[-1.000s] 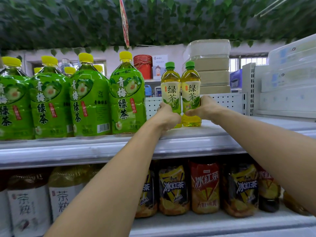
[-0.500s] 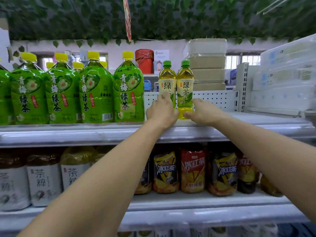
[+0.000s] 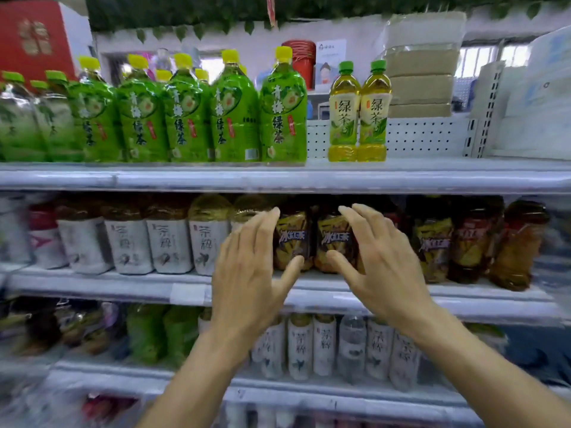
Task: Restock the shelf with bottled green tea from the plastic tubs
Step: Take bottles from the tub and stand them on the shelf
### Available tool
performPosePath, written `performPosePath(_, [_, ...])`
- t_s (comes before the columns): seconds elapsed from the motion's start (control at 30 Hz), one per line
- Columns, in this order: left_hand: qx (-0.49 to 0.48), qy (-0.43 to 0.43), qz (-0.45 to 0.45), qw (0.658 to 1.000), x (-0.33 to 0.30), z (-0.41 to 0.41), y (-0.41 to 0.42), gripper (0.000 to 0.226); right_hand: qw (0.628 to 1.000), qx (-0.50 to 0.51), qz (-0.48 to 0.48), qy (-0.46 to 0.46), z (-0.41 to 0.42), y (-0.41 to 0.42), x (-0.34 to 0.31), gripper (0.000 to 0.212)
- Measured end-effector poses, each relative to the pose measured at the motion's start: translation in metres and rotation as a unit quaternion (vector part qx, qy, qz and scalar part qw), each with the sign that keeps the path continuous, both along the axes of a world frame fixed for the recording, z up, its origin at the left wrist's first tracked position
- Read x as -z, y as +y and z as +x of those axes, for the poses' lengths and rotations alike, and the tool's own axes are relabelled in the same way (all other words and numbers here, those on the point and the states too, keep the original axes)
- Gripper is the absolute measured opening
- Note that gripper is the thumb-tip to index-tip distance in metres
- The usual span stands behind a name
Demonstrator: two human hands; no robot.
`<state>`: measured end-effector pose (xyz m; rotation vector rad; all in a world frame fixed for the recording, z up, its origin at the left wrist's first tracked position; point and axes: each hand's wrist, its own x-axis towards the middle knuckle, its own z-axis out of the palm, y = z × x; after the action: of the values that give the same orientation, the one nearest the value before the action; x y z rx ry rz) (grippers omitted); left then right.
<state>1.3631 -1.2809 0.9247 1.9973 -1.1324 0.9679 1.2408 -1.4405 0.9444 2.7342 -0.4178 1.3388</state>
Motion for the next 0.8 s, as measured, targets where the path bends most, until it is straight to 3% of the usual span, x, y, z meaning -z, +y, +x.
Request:
performPosePath(0.23, [-0.099, 0.048, 0.063, 0.992, 0.050, 0.027, 0.130, 0.064, 0.996, -0.062, -0.021, 0.061, 0.045, 0.109, 0.040, 0.058])
performPosePath(0.47, [-0.232, 0.109, 0.168, 0.952, 0.065, 0.098, 0.331, 0.070, 0.987, -0.115, -0.019, 0.111, 0.146, 0.280, 0.067, 0.060])
performPosePath(0.8, [-0.291, 0.227, 0.219, 0.903, 0.094, 0.183, 0.607, 0.072, 0.963, -0.210, 0.059, 0.157, 0.267, 0.535, 0.125, 0.058])
